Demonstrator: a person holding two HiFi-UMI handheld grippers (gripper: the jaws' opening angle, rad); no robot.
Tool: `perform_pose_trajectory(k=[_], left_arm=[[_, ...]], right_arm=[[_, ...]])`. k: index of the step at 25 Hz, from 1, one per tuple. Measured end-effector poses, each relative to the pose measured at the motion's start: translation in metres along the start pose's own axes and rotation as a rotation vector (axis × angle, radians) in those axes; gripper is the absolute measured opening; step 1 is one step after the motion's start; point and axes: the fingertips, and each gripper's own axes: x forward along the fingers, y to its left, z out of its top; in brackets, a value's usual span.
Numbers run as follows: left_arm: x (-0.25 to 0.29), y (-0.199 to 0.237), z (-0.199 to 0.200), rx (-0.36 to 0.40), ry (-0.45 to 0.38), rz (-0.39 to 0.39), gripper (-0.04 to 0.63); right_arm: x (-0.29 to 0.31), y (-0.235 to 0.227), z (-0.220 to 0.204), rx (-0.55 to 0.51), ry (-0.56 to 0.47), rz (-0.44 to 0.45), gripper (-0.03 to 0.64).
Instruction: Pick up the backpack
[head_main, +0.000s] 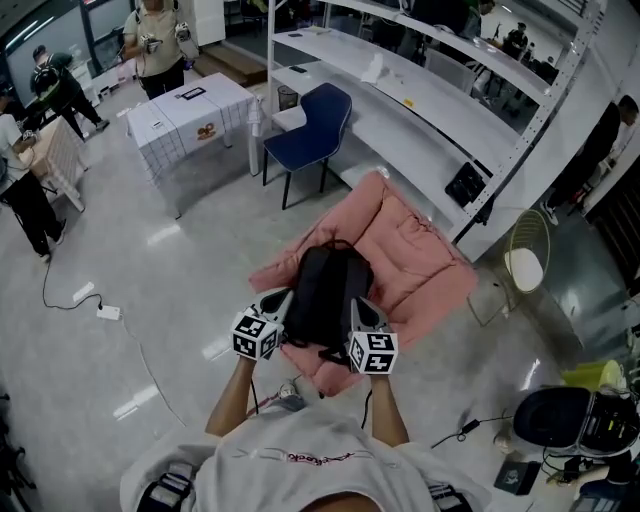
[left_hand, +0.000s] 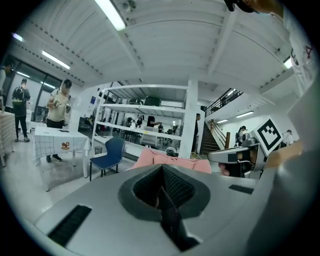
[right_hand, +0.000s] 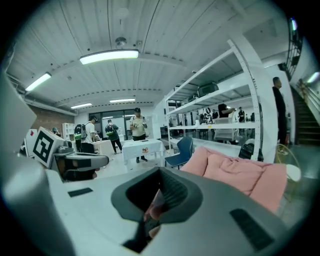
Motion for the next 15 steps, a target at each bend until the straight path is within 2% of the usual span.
perform_pose_trajectory(k=[7, 15], left_arm=[[0.013, 0.039, 0.003, 0.009, 0.022, -0.026, 0.009], [0.042, 0.063, -0.003, -0.020, 0.048, 0.002, 0.009]], right_arm=[[0.033, 0.002, 0.010, 0.009, -0.018, -0.037, 0.018], [0.058, -0.023, 0.009, 0.019, 0.006, -0.041, 0.018]])
